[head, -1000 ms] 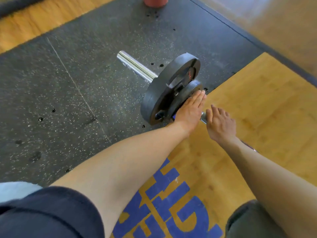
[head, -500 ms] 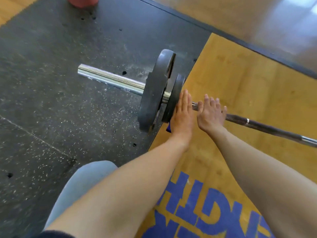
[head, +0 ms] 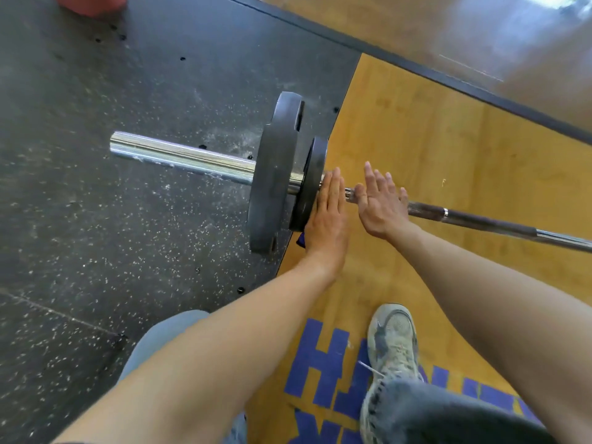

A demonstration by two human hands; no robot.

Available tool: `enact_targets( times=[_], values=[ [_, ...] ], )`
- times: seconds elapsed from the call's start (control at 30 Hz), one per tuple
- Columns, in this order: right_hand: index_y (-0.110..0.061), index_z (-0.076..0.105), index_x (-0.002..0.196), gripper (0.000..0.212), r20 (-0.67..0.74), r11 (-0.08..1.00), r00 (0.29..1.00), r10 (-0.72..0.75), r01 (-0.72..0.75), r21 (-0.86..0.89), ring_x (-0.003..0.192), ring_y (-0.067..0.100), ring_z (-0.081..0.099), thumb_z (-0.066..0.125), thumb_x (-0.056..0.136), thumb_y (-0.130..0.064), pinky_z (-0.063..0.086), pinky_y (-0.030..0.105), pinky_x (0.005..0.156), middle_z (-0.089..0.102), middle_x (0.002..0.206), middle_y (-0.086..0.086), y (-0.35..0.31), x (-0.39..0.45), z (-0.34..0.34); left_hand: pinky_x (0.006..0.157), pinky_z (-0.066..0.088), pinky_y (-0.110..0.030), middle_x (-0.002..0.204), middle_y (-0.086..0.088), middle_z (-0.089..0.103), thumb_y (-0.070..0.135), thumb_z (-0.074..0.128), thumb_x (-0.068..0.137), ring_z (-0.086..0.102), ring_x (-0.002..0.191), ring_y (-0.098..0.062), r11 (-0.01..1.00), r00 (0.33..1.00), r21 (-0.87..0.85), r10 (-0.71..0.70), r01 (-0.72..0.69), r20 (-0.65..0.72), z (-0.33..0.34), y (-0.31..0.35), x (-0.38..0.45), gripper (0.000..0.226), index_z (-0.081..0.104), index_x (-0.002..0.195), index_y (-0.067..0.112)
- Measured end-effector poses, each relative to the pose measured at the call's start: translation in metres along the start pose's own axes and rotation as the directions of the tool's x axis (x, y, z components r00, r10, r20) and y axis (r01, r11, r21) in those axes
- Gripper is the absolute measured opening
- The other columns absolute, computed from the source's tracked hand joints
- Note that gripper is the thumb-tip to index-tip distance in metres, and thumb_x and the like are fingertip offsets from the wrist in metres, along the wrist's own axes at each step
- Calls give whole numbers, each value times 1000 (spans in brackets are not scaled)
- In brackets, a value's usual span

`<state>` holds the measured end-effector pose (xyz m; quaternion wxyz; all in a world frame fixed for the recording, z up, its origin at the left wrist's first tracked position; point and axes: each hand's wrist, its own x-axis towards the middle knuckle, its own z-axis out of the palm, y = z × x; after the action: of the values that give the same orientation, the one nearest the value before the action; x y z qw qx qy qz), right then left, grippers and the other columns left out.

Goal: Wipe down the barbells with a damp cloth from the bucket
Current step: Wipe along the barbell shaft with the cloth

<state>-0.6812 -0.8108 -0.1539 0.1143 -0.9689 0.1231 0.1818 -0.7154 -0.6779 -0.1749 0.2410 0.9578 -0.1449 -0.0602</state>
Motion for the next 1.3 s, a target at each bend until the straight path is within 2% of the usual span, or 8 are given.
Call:
enact_targets(
  times=[0.13, 0.37, 0.47, 0.73, 0.87, 1.0, 1.2, 1.3],
  values=[
    [-33, -7, 161, 60, 69, 1000, 998, 0, 0, 10, 157, 22, -3, 10, 107, -53, -1, 52, 123, 3, 171, 0, 5, 18, -9, 114, -18, -25, 166, -12, -26, 12, 23, 112, -22, 154, -24, 992, 992, -1, -125, 125, -5, -24, 20, 51, 63, -22, 155, -1],
    [-33, -6, 161, 60, 74, 998, 996, -42, 38, 48, 157, 23, -5, 10, 107, -53, -2, 54, 123, 1, 171, 0, 8, 46, -18, 122, -5, -33, 168, -15, -13, 0, 37, 106, -6, 157, -27, 971, 992, 237, -7, 38, -128, -1, 6, 49, 68, -6, 159, -2],
    [-34, -5, 161, 60, 89, 996, 994, -68, 62, 71, 157, 22, -4, 10, 107, -53, 1, 55, 123, 2, 171, -1, 12, 55, -24, 126, -5, -33, 168, -14, -20, 0, 29, 107, -16, 156, -25, 982, 996, 174, -69, 79, -61, -18, 14, 74, 66, -14, 157, -2],
    [-33, 5, 162, 62, -72, 995, 995, -72, 76, 65, 156, 26, 10, 10, 105, -56, 12, 58, 120, 14, 169, 1, 11, 80, -24, 121, -6, -32, 168, -16, -19, -3, 37, 104, -15, 156, -28, 959, 996, 282, 16, 9, -89, -10, 6, 78, 74, -14, 158, -3],
    [-31, 8, 162, 62, -125, 996, 991, -48, 57, 65, 155, 26, 13, 10, 105, -56, 14, 58, 119, 18, 168, 1, 8, 96, -27, 125, -3, -34, 168, -17, -18, 7, 27, 110, -15, 156, -27, 967, 993, 233, -91, 105, -70, -25, 16, 130, 63, -13, 157, -4],
    [-31, 13, 162, 63, -170, 997, 985, -29, 41, 64, 154, 27, 18, 9, 105, -56, 19, 58, 117, 25, 166, 1, 8, 117, -31, 125, -1, -33, 168, -17, -17, 3, 32, 108, -14, 156, -29, 944, 994, 325, -25, 59, -108, -10, 10, 135, 68, -13, 158, -3],
    [-29, 15, 161, 65, -205, 997, 978, -32, 45, 60, 152, 30, 23, 4, 103, -57, 24, 58, 114, 32, 163, 1, 11, 151, -40, 123, -6, -29, 168, -14, -22, -3, 36, 105, -16, 156, -25, 976, 989, 198, -68, 93, -132, -24, 14, 170, 73, -15, 158, -1],
    [-28, 16, 161, 66, -219, 997, 975, -43, 57, 59, 152, 31, 25, 3, 103, -58, 26, 58, 114, 33, 163, 2, 13, 170, -47, 122, -8, -29, 168, -15, -18, -2, 34, 106, -14, 156, -25, 962, 989, 264, -35, 72, -143, -21, 15, 192, 70, -12, 158, -1]
  ],
)
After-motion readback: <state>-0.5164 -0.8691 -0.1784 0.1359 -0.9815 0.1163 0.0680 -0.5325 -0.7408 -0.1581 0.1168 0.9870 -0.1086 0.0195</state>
